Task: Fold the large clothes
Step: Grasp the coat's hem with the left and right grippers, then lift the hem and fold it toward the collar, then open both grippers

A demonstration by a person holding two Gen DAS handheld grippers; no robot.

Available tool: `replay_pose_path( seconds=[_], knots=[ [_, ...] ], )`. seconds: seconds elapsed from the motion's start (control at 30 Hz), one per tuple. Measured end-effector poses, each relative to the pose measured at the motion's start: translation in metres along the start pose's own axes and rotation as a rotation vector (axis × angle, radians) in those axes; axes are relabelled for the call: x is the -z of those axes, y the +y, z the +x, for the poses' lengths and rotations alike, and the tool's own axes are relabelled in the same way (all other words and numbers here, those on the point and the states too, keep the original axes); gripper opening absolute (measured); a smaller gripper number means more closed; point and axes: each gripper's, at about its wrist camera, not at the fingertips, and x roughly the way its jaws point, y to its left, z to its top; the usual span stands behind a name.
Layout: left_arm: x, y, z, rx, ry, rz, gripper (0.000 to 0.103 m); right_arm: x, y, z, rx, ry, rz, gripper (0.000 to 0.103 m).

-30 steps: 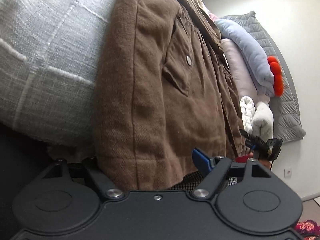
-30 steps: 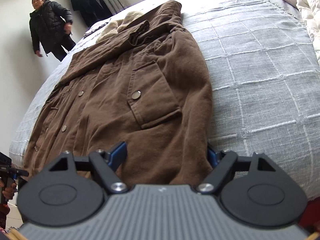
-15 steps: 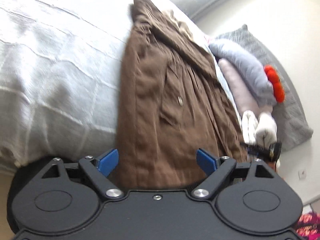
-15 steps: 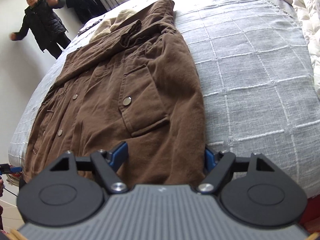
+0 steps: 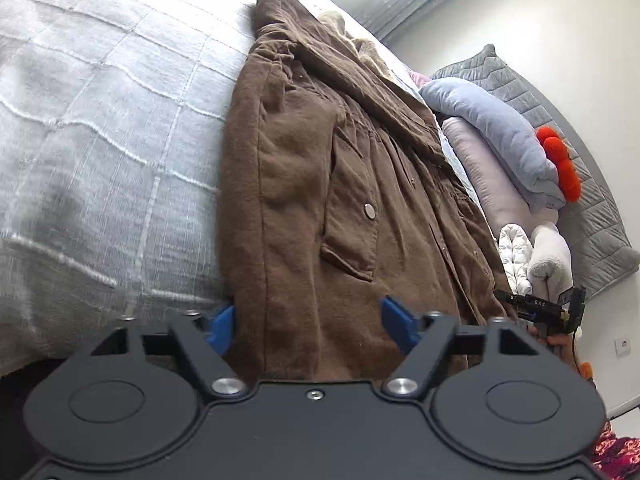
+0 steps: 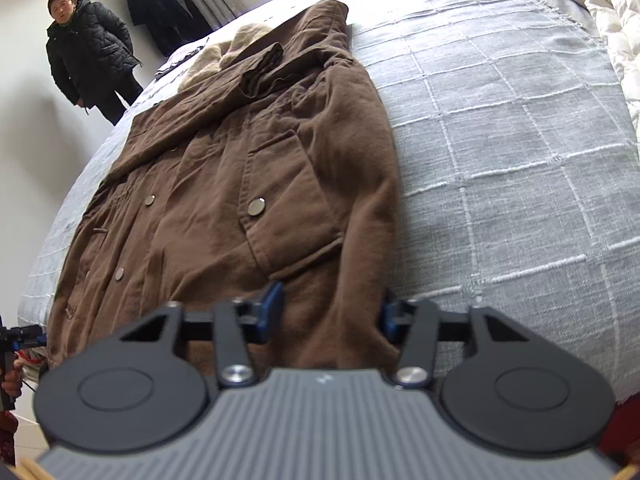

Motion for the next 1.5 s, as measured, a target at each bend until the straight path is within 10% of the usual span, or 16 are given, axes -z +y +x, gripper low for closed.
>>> replay_pose_path(
  seconds=[0.4, 0.7, 1.0, 1.5],
  knots=[
    [0.005, -0.01, 0.005, -0.063, 0.005, -0.013, 0.016, 0.003, 0.011, -0.003, 0.09, 0.032, -0.073, 0.018],
    [-0.023, -0.04, -0.014, 0.019, -0.131, -0.009, 0.012, -0.01, 0.028, -0.026, 0.135, -0.067, -0.105, 0.007],
    [-0.123, -0.076, 0.014, -0.001, -0.259, 0.073, 0.011, -0.084, 0.05, -0.019, 0.13, -0.187, -0.132, 0.007],
    [-0.31, -0.049, 0.16, -0.282, -0.316, 0.075, 0.02, -0.236, 0.005, 0.123, 0.265, -0.078, 0.038, 0.011]
  ],
)
